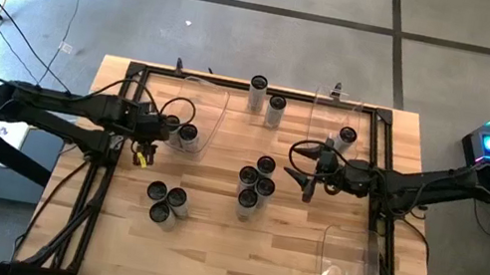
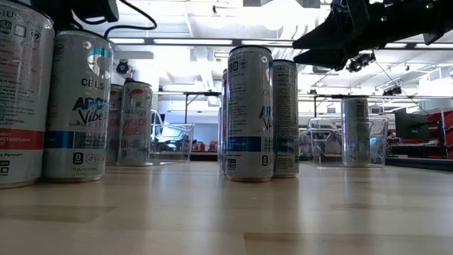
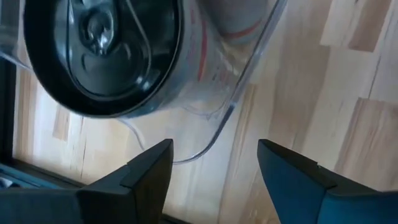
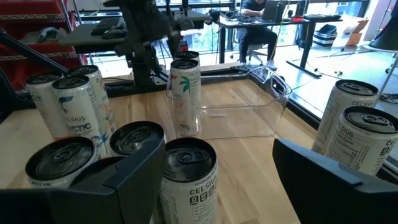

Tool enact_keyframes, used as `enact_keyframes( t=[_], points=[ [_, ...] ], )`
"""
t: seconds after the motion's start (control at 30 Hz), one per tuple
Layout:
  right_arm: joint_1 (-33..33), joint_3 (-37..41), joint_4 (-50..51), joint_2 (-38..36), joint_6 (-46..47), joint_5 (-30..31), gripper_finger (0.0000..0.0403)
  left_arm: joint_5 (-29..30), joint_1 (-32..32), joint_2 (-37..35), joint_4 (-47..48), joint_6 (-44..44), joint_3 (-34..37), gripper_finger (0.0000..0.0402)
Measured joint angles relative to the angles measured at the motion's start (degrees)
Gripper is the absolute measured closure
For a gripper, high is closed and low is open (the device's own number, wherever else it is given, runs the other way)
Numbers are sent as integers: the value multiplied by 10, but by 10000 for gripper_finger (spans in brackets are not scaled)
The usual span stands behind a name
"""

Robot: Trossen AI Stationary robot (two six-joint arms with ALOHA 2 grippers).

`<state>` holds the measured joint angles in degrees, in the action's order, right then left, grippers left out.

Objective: Sort soda cans
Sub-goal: Adjust the top left transparent bin on the table

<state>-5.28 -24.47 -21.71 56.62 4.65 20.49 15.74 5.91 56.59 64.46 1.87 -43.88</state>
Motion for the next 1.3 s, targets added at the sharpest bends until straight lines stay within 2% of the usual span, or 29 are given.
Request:
enact_keyframes(
  t=[0.37,0.67,0.87,1.3],
  points=[
    [0,0,1,0,-1,-1,110,1,32,56,-3,-1,-1,242],
    [0,0,3,0,-6,-1,110,-10,32,69,-27,11,0,284],
    [0,0,6,0,-6,-1,110,-39,32,69,-97,21,0,308],
    [0,0,5,0,-4,-1,110,-38,32,69,-110,76,0,340]
  ],
)
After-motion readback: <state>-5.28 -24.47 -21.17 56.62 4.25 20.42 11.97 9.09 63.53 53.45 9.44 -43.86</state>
